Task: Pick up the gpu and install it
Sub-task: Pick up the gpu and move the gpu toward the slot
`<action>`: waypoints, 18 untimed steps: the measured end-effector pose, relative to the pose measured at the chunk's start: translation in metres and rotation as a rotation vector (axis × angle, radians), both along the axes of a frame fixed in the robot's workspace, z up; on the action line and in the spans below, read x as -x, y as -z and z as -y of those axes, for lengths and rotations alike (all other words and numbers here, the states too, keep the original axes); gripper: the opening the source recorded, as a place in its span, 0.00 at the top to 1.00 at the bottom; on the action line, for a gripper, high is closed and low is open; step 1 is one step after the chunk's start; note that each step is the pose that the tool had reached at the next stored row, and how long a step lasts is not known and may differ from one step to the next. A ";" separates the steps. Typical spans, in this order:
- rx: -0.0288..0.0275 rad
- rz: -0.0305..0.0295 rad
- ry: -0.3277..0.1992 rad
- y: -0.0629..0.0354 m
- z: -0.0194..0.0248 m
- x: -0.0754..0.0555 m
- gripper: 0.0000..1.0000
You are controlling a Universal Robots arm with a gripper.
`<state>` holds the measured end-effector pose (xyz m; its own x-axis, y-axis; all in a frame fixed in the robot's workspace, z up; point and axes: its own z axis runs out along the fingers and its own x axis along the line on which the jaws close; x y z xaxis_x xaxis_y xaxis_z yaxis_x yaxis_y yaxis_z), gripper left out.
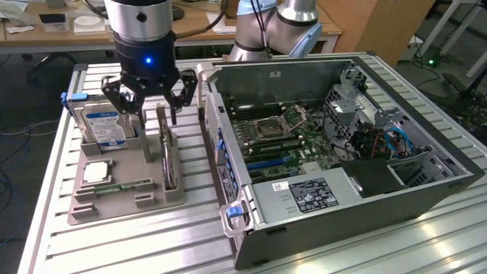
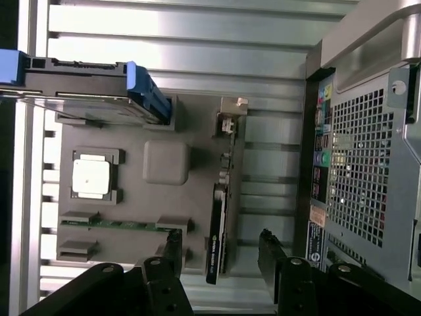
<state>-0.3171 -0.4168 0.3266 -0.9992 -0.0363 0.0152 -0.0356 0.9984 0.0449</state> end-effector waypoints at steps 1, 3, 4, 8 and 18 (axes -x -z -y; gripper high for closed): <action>-0.0001 0.0000 0.000 0.0019 0.0001 0.000 0.41; -0.0001 -0.0001 0.000 0.0054 0.0001 0.000 0.41; 0.0000 -0.0001 0.000 0.0072 0.0001 0.000 0.41; 0.0003 -0.0024 0.000 0.0146 0.0001 0.000 0.41; 0.0011 -0.0246 0.000 0.0318 0.0000 0.000 0.41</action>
<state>-0.3171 -0.4168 0.2949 -0.9986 -0.0358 0.0399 -0.0341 0.9984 0.0447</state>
